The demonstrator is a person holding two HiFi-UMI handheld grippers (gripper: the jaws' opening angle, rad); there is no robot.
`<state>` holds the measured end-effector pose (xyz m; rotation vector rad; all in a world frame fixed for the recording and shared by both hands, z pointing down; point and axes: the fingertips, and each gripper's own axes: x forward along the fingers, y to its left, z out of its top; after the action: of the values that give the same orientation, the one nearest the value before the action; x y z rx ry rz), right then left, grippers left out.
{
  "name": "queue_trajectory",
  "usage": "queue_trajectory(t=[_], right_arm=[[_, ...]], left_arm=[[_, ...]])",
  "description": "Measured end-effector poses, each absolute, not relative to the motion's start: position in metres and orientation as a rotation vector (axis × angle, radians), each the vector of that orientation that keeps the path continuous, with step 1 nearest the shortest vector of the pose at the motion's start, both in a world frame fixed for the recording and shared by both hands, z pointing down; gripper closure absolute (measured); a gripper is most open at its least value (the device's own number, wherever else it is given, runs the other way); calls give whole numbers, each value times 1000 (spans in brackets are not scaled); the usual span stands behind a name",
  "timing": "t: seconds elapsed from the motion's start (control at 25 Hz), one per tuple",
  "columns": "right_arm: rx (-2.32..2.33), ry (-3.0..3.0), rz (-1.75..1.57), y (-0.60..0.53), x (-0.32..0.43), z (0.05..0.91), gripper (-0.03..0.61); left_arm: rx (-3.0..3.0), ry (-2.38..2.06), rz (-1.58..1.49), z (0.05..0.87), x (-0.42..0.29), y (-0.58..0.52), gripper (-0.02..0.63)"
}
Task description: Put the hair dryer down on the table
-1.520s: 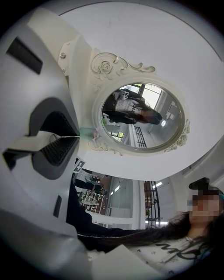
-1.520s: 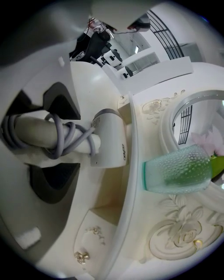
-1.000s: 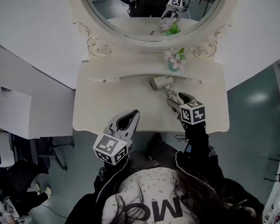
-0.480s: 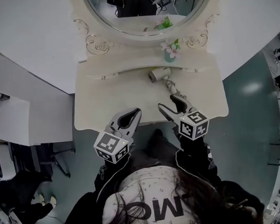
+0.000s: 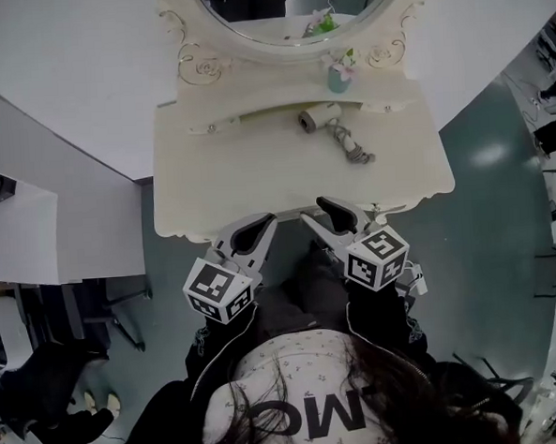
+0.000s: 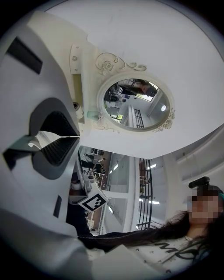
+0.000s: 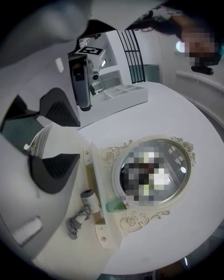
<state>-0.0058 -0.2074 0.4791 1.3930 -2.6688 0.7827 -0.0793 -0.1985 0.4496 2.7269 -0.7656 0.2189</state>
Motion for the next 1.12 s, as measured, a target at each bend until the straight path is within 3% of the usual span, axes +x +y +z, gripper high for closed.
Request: queue_trajectory(t=[0.16, 0.8, 1.12], right_arm=[[1449, -2650, 771, -179, -15, 476, 433], [1515, -2601, 720, -108, -13, 462, 433], [1556, -2613, 734, -48, 29, 458, 434]], left_arm=[[2733, -716, 214, 453, -89, -174, 620], [2766, -624, 154, 445, -80, -115, 620], [2764, -646, 172, 445, -44, -69, 620]])
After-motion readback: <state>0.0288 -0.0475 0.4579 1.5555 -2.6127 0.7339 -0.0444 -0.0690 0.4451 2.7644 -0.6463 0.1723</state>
